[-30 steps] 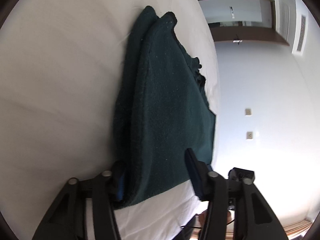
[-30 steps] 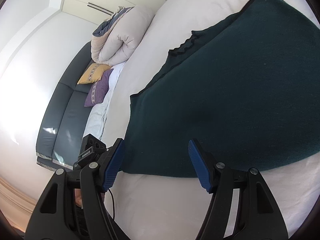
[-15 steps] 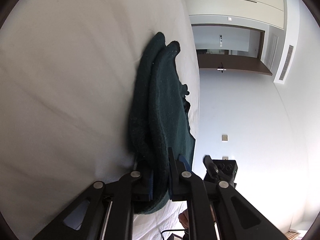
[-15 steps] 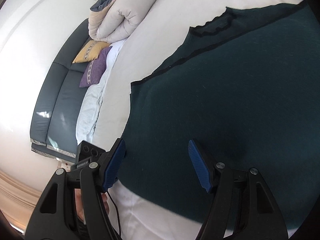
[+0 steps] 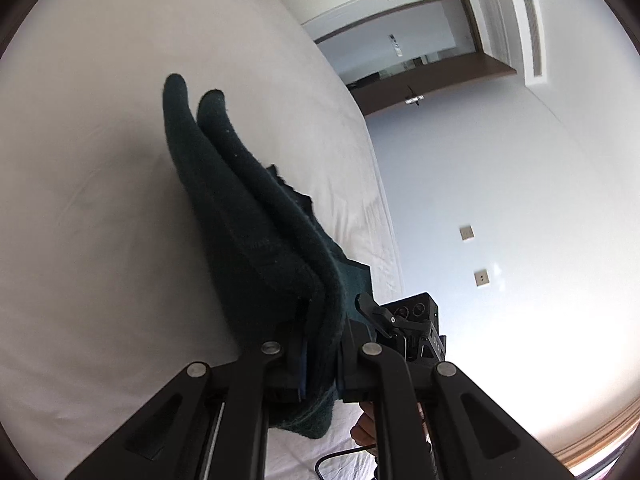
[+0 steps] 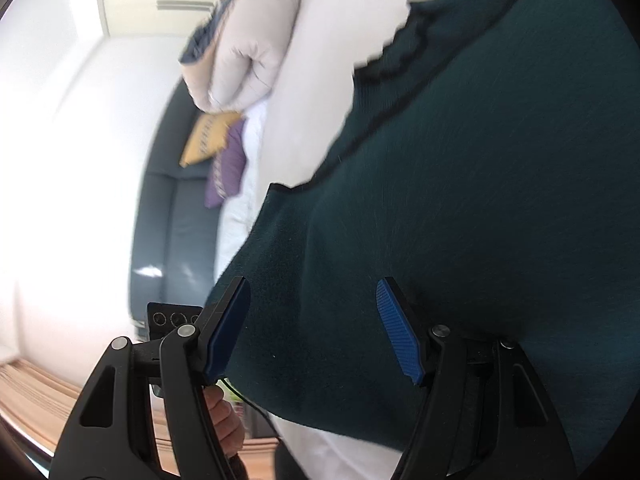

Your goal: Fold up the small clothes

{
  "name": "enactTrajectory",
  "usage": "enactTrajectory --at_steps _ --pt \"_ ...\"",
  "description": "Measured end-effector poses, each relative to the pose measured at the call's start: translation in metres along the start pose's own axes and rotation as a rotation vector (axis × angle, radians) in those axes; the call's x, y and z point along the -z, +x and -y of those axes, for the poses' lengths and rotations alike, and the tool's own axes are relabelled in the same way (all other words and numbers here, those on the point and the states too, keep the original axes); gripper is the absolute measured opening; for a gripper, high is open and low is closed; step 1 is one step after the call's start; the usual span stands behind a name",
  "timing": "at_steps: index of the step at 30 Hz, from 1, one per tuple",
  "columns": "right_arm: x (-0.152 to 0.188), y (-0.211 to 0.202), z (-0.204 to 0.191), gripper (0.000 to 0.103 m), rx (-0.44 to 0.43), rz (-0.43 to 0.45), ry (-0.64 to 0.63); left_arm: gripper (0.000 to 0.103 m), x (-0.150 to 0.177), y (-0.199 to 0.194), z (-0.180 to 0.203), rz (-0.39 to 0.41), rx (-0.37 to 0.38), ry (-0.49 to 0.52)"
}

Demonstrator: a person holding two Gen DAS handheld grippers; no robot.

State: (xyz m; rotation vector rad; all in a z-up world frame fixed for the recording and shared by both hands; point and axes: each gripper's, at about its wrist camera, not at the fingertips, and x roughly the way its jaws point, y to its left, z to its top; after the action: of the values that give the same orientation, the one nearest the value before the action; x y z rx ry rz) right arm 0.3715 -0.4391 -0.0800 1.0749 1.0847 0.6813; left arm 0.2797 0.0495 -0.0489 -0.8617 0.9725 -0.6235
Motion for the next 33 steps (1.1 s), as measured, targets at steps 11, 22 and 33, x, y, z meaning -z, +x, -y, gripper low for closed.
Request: enactTrajectory --at_steps 11,22,33 --pt "-0.05 -0.09 0.05 0.079 -0.15 0.101 0.173 0.011 0.055 0.185 0.083 -0.242 -0.034 0.233" --pt "-0.069 -0.065 0.062 0.079 -0.096 0.055 0.201 0.053 0.081 0.138 0.069 -0.211 -0.047 0.327" --pt "-0.073 -0.029 0.016 0.021 0.33 0.005 -0.029 0.053 0.098 0.101 0.008 -0.177 -0.065 0.221"
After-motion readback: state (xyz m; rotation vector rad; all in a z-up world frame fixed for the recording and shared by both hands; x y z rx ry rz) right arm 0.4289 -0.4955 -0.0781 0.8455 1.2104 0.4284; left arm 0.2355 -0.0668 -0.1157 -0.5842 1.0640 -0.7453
